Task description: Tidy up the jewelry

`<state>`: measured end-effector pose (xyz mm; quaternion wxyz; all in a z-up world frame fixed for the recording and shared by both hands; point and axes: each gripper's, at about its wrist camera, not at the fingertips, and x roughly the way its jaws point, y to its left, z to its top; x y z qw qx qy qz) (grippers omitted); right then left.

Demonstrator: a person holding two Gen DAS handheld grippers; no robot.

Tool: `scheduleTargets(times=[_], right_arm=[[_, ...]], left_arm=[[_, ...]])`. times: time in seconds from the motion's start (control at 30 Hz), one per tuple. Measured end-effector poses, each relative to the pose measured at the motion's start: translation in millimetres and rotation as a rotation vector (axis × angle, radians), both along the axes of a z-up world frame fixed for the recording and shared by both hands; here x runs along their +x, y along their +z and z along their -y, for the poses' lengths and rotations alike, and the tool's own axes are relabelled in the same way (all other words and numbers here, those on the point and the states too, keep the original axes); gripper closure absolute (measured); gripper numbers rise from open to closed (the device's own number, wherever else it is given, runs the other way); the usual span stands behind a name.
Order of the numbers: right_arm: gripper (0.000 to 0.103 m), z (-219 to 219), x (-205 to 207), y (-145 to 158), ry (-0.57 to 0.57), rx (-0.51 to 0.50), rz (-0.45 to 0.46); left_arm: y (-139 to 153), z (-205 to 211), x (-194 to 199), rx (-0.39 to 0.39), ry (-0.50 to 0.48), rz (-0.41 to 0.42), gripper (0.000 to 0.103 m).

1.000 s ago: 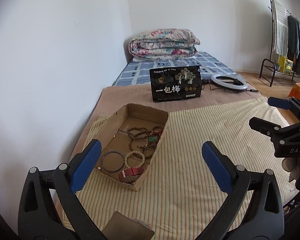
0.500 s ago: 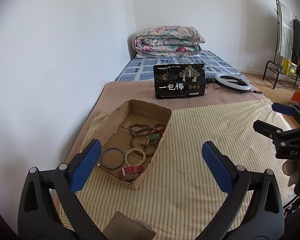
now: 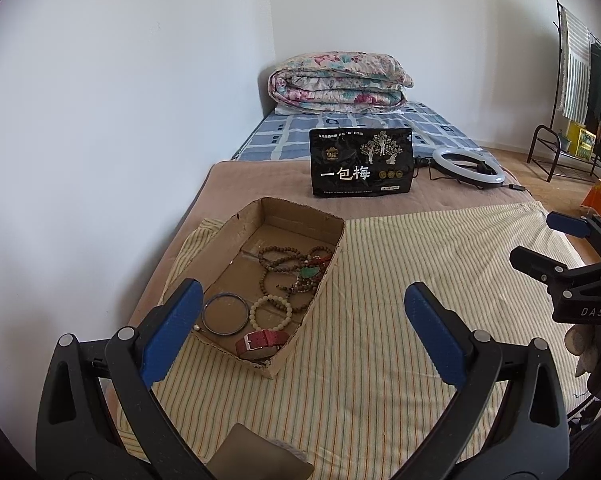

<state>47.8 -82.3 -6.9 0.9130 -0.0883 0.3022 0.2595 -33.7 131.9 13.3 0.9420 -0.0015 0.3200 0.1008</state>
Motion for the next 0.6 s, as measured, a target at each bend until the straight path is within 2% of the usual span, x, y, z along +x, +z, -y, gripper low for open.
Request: scheduleTargets(times=[0.6], right_arm=[[0.0, -2.2, -3.4, -1.9, 0.007, -0.011, -0.003]], left_arm=[[0.1, 0.7, -0.5, 0.002, 0.001, -0.001, 0.001]])
